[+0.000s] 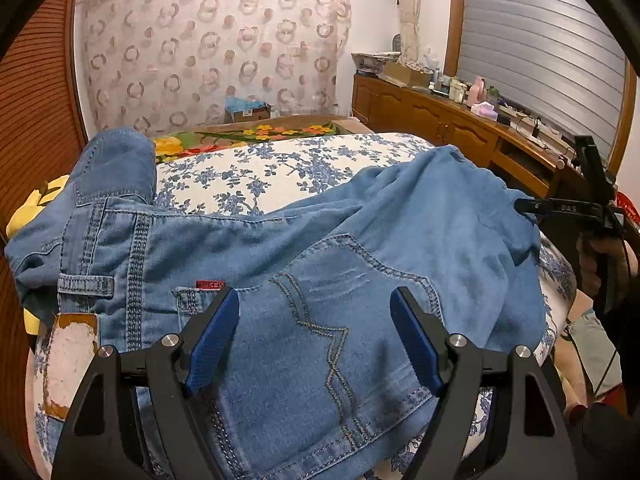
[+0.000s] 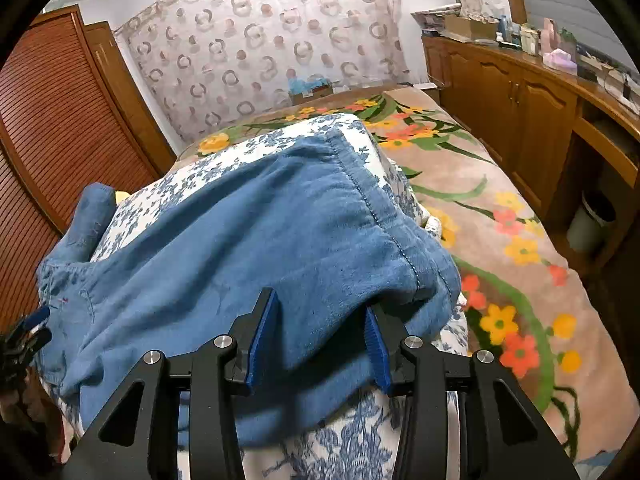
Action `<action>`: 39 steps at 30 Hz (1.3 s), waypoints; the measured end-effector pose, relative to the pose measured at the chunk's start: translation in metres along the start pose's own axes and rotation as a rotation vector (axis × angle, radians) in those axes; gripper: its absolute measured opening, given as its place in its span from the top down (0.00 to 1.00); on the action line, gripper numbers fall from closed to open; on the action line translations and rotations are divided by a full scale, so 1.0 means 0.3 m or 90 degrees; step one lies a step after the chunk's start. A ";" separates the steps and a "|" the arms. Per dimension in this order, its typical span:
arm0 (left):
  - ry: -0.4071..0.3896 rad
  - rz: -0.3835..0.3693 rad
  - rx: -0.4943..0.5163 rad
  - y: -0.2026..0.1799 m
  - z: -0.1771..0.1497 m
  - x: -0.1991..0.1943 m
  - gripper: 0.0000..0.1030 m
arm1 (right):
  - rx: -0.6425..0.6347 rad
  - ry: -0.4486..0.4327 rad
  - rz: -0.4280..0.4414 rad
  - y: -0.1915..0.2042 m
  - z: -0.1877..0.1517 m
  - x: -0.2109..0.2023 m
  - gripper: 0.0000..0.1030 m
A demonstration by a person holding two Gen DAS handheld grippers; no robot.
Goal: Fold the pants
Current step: 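Grasp the jeans leg with the right tool and lift it toward the left tool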
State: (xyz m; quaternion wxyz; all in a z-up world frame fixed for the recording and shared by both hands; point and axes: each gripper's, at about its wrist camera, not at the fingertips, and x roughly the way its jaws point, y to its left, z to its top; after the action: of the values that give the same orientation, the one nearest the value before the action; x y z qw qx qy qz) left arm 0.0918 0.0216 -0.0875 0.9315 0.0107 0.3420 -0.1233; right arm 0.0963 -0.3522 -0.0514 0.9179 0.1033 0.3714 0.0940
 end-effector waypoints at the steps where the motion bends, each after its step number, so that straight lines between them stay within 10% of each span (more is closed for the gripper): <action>1: 0.001 0.000 -0.002 0.003 0.000 -0.002 0.24 | 0.002 0.000 -0.003 -0.003 0.001 0.002 0.58; 10: -0.001 0.001 -0.005 0.007 -0.002 -0.006 0.24 | -0.024 -0.040 -0.007 0.030 -0.003 -0.034 0.97; 26: -0.040 0.030 -0.021 0.083 0.013 -0.140 0.24 | -0.241 -0.113 0.186 0.566 0.092 -0.222 0.98; 33: -0.063 0.064 -0.042 0.180 -0.008 -0.246 0.24 | -0.349 -0.084 0.308 0.894 0.026 -0.242 0.98; 39: -0.065 0.078 -0.069 0.249 -0.028 -0.256 0.24 | -0.400 -0.030 0.300 0.994 -0.032 -0.198 0.86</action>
State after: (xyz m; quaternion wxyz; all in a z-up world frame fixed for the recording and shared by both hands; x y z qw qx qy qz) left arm 0.0476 0.1119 -0.0495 0.9528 -0.0250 0.2986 -0.0476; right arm 0.0190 -0.0792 0.0585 0.8664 -0.0978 0.2693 0.4090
